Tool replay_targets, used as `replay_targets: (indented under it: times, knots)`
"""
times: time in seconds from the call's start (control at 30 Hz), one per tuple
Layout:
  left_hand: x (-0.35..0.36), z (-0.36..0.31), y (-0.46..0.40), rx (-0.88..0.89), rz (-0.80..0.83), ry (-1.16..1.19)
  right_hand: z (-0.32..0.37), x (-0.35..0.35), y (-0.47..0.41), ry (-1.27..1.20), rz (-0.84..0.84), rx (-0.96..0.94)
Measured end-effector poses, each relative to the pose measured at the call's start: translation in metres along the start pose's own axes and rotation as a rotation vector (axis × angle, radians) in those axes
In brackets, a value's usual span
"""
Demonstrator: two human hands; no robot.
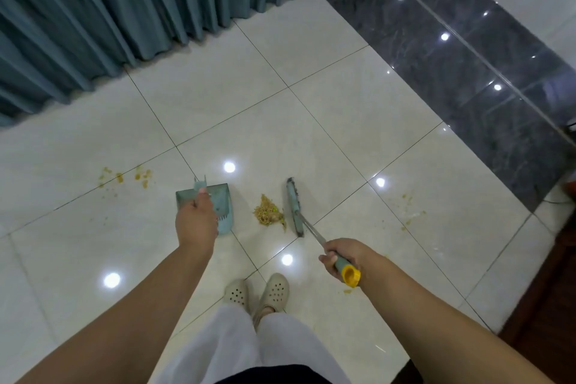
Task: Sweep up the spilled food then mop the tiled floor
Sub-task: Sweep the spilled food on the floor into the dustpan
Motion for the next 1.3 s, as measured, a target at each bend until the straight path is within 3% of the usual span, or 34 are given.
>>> replay_targets:
  times: [0.17,0.7,1.0,1.13,1.3]
  knots:
    - [-0.007,0.000,-0.002,-0.011,-0.019,0.038,-0.010,0.012,0.000,-0.059,-0.009,-0.012]
    - [-0.035,0.019,-0.016,-0.012,0.033,0.003,-0.006,0.119,0.026,-0.314,0.178,0.013]
    - [-0.043,0.019,-0.024,-0.008,0.060,-0.007,0.007,0.120,0.037,-0.446,0.204,-0.013]
    - [-0.046,0.017,-0.027,-0.008,0.083,-0.016,0.010,0.110,0.045,-0.336,0.168,-0.052]
    - [-0.049,0.019,-0.027,0.004,0.112,-0.021,0.025,0.098,0.033,0.026,0.092,-0.118]
Point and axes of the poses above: each hand's wrist, its own y-axis away from the middle knuckle, its own x-axis out of the palm, z = x × y, the point moved 6 cm from there along -y, towards the middle knuckle, and after that the axes turned 7 degrees about -z, right-handed, at the moved point
